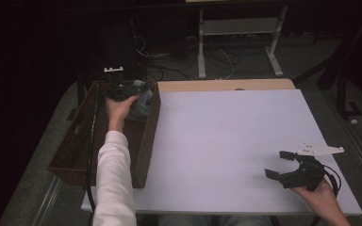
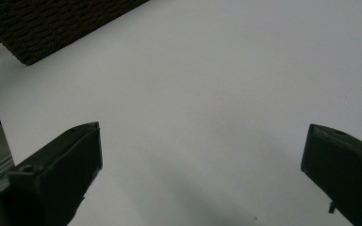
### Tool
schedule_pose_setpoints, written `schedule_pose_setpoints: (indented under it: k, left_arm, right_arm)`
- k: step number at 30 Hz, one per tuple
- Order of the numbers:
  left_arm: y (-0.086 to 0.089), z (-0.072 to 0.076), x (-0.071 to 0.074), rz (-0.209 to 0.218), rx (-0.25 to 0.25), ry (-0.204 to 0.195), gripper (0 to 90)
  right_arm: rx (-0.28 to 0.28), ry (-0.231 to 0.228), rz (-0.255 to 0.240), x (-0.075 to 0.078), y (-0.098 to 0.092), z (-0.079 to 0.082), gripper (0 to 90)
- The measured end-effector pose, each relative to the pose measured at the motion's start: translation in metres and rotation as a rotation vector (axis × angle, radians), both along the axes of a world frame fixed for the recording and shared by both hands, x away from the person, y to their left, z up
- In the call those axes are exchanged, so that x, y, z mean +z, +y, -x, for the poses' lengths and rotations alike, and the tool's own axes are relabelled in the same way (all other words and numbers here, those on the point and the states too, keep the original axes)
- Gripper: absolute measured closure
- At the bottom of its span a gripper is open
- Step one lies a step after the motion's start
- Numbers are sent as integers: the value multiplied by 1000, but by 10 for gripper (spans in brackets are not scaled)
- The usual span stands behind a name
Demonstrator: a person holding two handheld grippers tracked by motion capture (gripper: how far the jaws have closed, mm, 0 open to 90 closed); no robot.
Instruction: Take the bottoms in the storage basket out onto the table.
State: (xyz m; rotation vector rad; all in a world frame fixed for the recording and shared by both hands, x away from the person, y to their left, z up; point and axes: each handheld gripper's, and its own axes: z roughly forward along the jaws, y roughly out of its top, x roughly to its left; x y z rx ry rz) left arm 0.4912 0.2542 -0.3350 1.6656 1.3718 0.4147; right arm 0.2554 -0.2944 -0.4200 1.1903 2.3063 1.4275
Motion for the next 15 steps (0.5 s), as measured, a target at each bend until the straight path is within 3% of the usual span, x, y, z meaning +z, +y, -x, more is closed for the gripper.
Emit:
schedule_pose_setpoints:
  k: [15]
  left_arm:
    - [-1,-6,-13,-24,11,26,0]
  right_arm:
    - [3,3,4,0,0,0,0]
